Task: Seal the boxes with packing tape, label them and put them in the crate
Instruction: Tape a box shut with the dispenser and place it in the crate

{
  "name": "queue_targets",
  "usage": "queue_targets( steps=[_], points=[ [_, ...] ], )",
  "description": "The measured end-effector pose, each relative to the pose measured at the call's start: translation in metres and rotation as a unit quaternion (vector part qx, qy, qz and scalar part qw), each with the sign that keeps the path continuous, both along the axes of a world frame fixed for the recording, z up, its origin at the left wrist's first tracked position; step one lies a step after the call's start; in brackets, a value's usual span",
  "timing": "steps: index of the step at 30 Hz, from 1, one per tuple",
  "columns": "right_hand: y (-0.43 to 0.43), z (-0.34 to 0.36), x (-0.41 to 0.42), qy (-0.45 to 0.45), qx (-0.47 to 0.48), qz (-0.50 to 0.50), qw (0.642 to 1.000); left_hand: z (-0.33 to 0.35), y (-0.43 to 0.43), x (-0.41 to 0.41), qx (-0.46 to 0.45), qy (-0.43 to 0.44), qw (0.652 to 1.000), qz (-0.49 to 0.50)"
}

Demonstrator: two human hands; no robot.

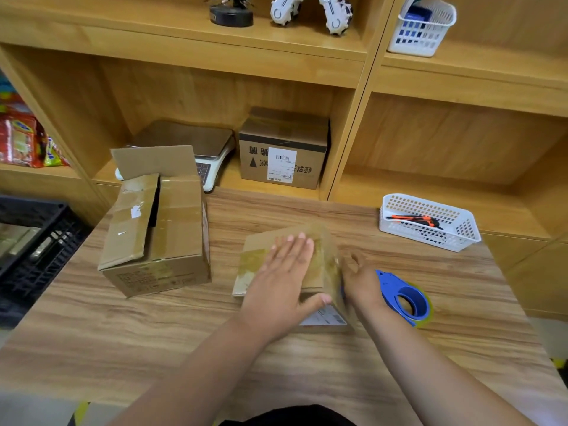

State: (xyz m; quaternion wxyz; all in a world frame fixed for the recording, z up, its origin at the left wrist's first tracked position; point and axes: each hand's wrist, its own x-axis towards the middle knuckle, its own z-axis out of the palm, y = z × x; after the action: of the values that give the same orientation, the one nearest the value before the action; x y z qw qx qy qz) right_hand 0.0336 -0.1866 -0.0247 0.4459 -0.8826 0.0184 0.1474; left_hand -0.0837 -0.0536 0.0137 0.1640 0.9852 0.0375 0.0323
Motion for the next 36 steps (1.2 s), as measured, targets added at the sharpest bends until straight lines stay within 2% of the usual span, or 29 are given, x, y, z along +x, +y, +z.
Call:
queue_targets(
  steps=[3,7,11,13,14,16,17,21,25,28,30,33,36],
  points=[
    [0.009,0.021,0.001,-0.044,0.126,0.03,0.991,0.0,-0.011,0.013,0.037,0.011,0.999,-0.036],
    [0.004,0.029,0.001,0.029,0.22,0.058,0.973,-0.004,-0.016,0.021,0.079,0.03,0.994,-0.063],
    [-0.014,0.027,0.002,0.107,0.316,0.096,0.938,0.002,-0.017,0.029,0.075,0.021,0.992,-0.096],
    [-0.022,0.024,0.003,0.11,0.327,0.113,0.932,0.004,-0.018,0.032,0.05,0.003,0.99,-0.13],
    [-0.026,0.023,0.003,0.111,0.334,0.114,0.929,0.005,-0.017,0.032,0.007,0.03,0.991,-0.132],
    [-0.031,0.021,0.005,0.116,0.348,0.108,0.924,0.007,-0.013,0.032,-0.078,0.069,0.991,-0.08],
    [-0.034,0.02,0.007,0.116,0.349,0.104,0.924,0.007,-0.007,0.033,-0.09,0.065,0.993,-0.051],
    [-0.038,0.016,0.011,0.106,0.339,0.105,0.929,0.002,0.023,0.046,0.003,0.07,0.997,-0.013],
    [-0.03,0.013,0.014,0.076,0.314,0.083,0.943,-0.007,0.028,0.052,-0.099,0.065,0.993,0.026],
    [-0.025,0.011,0.014,0.051,0.295,0.063,0.952,-0.009,0.027,0.056,-0.139,0.01,0.989,0.044],
    [-0.024,0.009,0.015,0.038,0.273,0.051,0.96,-0.01,0.027,0.059,-0.15,0.004,0.988,0.043],
    [-0.02,0.01,0.017,-0.022,0.177,0.057,0.982,-0.015,0.028,0.059,-0.162,-0.009,0.986,0.04],
    [-0.015,0.019,0.021,-0.06,0.02,0.112,0.992,-0.02,0.029,0.059,-0.184,-0.036,0.981,0.051]
  ],
)
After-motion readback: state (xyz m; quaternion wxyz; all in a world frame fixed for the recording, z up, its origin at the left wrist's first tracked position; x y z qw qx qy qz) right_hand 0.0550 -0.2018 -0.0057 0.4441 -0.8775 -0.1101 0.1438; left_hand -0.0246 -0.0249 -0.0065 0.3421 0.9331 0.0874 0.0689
